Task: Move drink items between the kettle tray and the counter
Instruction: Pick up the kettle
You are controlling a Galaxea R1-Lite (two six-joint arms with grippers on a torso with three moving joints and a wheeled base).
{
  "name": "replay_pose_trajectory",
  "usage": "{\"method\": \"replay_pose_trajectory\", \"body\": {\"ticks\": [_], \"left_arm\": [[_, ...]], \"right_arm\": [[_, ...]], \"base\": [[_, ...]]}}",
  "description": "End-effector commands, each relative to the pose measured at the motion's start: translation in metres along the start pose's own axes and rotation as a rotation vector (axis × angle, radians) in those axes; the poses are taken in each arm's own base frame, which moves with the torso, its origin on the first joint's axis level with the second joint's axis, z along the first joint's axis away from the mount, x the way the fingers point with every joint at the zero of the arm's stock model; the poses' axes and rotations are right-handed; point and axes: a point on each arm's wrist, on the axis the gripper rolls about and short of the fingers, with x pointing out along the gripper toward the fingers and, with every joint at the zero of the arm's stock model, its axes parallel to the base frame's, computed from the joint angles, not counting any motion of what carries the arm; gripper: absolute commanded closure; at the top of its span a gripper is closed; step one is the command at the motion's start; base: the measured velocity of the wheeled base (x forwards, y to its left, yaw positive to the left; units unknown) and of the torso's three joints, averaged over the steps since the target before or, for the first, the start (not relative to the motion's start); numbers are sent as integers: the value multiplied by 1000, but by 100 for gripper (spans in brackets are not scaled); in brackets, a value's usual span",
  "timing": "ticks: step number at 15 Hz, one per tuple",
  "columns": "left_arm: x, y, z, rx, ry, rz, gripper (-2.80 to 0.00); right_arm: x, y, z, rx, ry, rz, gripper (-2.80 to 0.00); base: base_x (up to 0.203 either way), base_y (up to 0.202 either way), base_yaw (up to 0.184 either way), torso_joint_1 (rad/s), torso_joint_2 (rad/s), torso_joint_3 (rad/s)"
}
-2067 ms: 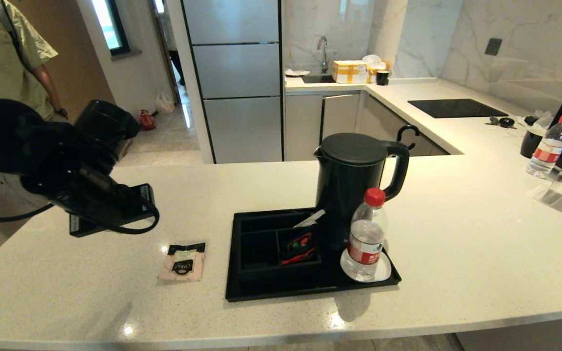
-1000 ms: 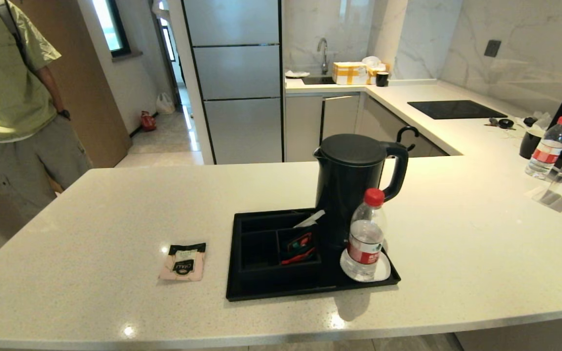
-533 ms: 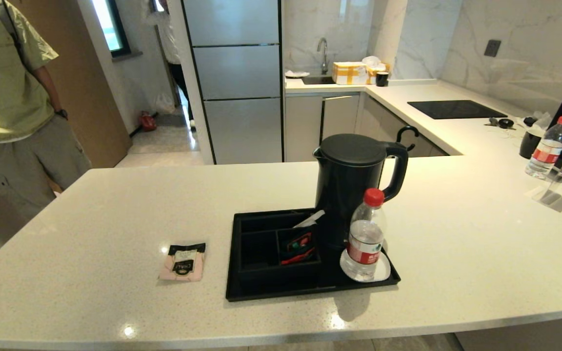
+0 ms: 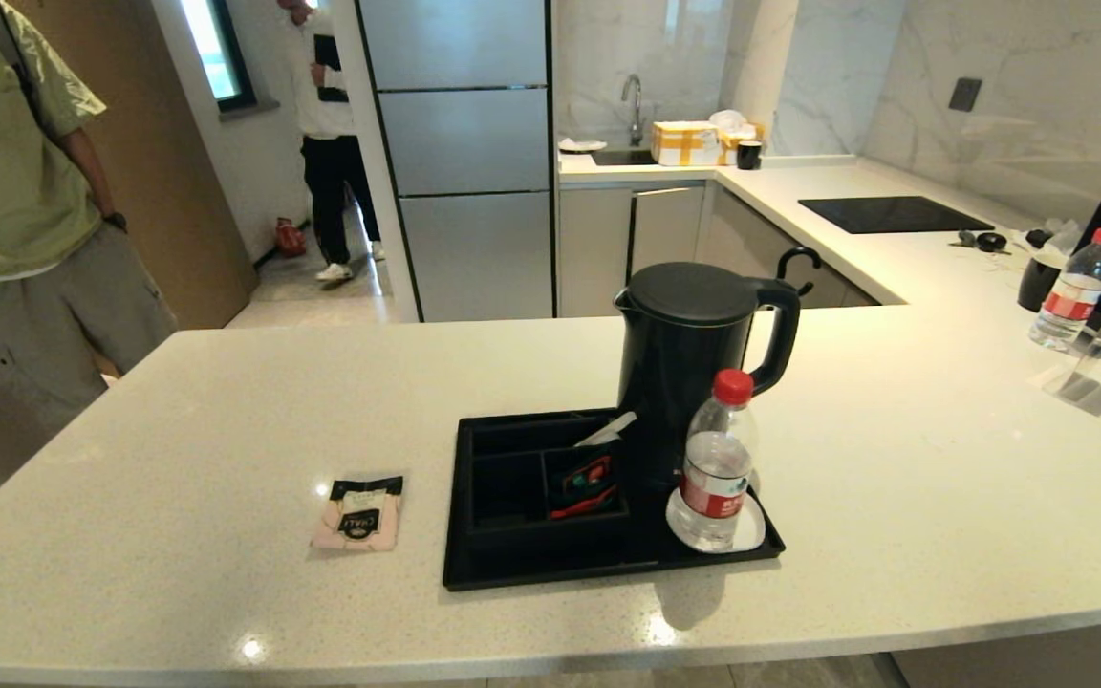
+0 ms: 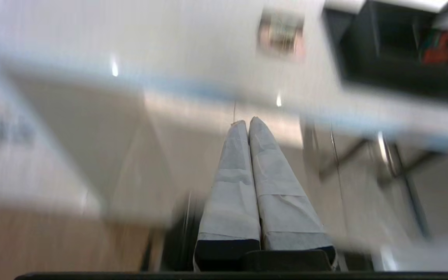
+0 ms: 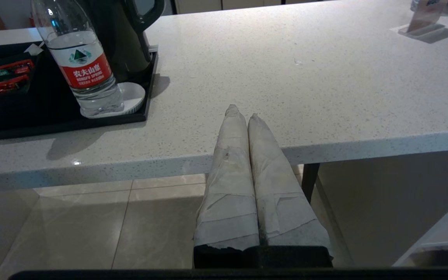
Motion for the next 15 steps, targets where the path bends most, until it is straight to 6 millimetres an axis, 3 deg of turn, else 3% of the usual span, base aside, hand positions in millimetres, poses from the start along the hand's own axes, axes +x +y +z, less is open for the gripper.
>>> {"method": "replay_pose_trajectory", "body": {"ticks": [1, 3, 5, 11, 15], "left_arm": [[28, -1, -2, 35, -133, -22, 0], [59, 0, -18, 125, -201, -26, 0], [76, 1, -30, 181, -303, -63, 0], [80, 1, -39, 277, -239, -86, 0], [80, 1, -39, 246, -243, -84, 0]], "right_arm": [[0, 0, 0, 0, 0, 0, 0], [0, 0, 0, 0, 1, 0, 0], [0, 0, 0, 0, -1, 0, 0], [0, 0, 0, 0, 1, 0, 0], [0, 0, 0, 0, 1, 0, 0]], "base": [[0, 0, 0, 0, 0, 0], [0, 0, 0, 0, 0, 0], [0, 0, 0, 0, 0, 0], [0, 0, 0, 0, 0, 0], [0, 0, 0, 0, 0, 0]]}}
